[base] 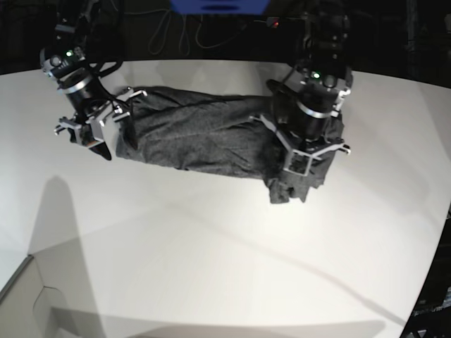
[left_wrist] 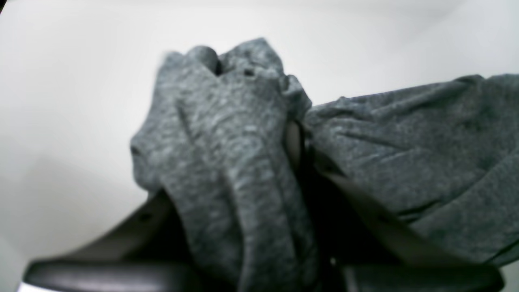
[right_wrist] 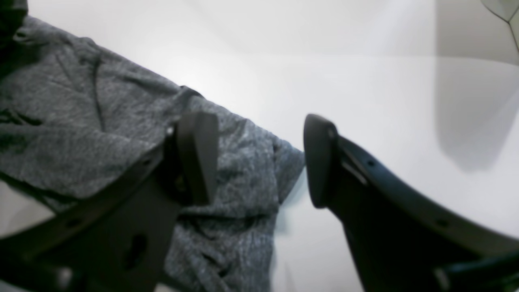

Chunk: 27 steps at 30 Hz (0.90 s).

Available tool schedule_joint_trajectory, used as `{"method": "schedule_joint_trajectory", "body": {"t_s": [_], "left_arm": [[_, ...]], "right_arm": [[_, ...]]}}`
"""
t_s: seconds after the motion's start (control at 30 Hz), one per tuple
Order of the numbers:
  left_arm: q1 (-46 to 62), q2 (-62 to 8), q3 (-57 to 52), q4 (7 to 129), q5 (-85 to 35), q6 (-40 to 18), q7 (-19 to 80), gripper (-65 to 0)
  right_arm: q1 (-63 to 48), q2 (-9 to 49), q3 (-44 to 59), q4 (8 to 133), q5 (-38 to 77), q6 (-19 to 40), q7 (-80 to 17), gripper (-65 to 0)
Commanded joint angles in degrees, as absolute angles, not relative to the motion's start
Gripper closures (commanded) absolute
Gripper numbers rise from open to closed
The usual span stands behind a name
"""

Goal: Layout the t-shirt on the table in an organized manner, then fold the t-shirt properly
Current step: 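Grasp the strip end with the left gripper and fold it toward the right gripper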

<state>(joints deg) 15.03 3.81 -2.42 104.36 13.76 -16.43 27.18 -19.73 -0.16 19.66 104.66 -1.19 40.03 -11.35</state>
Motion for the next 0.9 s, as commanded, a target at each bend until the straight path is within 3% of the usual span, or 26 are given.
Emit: {"method": "schedule_joint_trajectory", "body": {"t_s": [0.0, 0.43, 0.67, 0.87], "left_arm": [[14.3, 4.6, -1.5, 105.4, 14.5, -16.3, 25.5, -0.1], [11.3, 7.7, 3.7, 100.5, 28.7, -16.2, 25.4, -0.1], [11.2, 5.8, 10.7, 98.1, 33.0, -6.8, 25.4, -0.1], [11.2, 0.5, 17.6, 98.0, 33.0, -5.1, 25.5, -0.5]], "right_arm": [[-19.6, 0.0, 19.8, 105.8, -0.1, 40.0, -9.7, -34.0], [-19.8, 0.0, 19.8, 105.9, -0.1, 40.0, -9.7, -34.0], [-19.6, 0.0, 19.8, 105.9, -0.1, 40.0, -9.7, -34.0], [-19.6, 0.0, 19.8, 106.0, -0.1, 40.0, -9.7, -34.0]]}}
